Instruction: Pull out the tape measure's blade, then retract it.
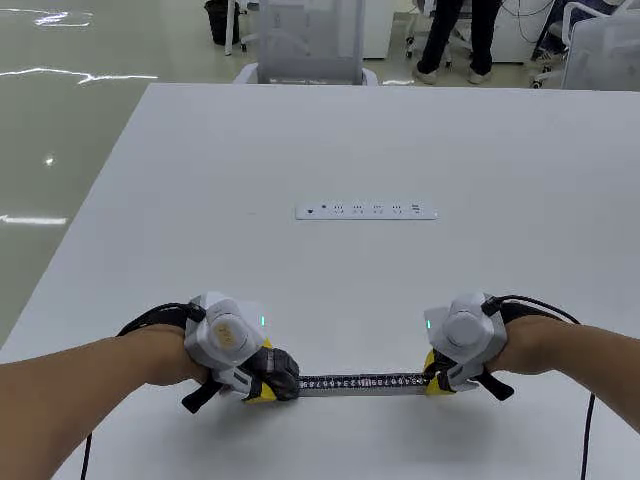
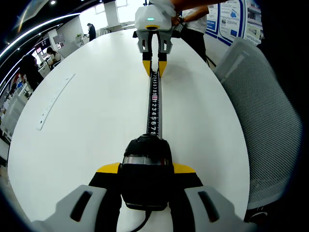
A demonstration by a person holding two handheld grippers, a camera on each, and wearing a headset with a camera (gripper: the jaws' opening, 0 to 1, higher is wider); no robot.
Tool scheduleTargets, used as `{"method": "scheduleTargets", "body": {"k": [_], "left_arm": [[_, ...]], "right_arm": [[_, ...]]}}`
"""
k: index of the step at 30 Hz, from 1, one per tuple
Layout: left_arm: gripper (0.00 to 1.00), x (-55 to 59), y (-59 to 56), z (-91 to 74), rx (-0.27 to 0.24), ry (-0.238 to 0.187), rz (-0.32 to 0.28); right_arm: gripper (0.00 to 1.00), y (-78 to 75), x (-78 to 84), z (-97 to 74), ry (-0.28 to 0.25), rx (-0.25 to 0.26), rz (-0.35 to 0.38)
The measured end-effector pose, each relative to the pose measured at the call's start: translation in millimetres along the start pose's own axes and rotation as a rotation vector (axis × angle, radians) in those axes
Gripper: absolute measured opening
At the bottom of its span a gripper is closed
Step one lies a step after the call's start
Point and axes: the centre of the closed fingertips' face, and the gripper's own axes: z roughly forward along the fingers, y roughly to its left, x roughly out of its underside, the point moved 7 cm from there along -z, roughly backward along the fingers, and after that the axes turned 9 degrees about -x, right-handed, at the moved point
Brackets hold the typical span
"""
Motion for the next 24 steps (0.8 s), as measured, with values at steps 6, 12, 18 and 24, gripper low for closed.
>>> {"method": "scheduleTargets", "body": {"k": [6, 12, 18, 24], "left_arm": [[0.33, -0.1, -0.2, 0.1, 0.000, 0.000, -0.001], [0.33, -0.1, 0.0, 0.1, 0.000, 0.000, -0.002], [0.33, -0.7, 0.2, 0.2, -0.001, 0.001, -0.002], [0.33, -1.3, 0.5, 0.5, 0.000, 0.001, -0.003]], "right_arm": [[0.13, 0.3, 2.9, -2.0, 0.000, 0.001, 0.005], [0.13, 0.8, 5.4, -2.7, 0.002, 0.002, 0.008], [0.13, 0.5, 8.8, -3.9, 0.005, 0.002, 0.012], [0.13, 0.6, 11.7, -4.8, 0.006, 0.003, 0.015]]}}
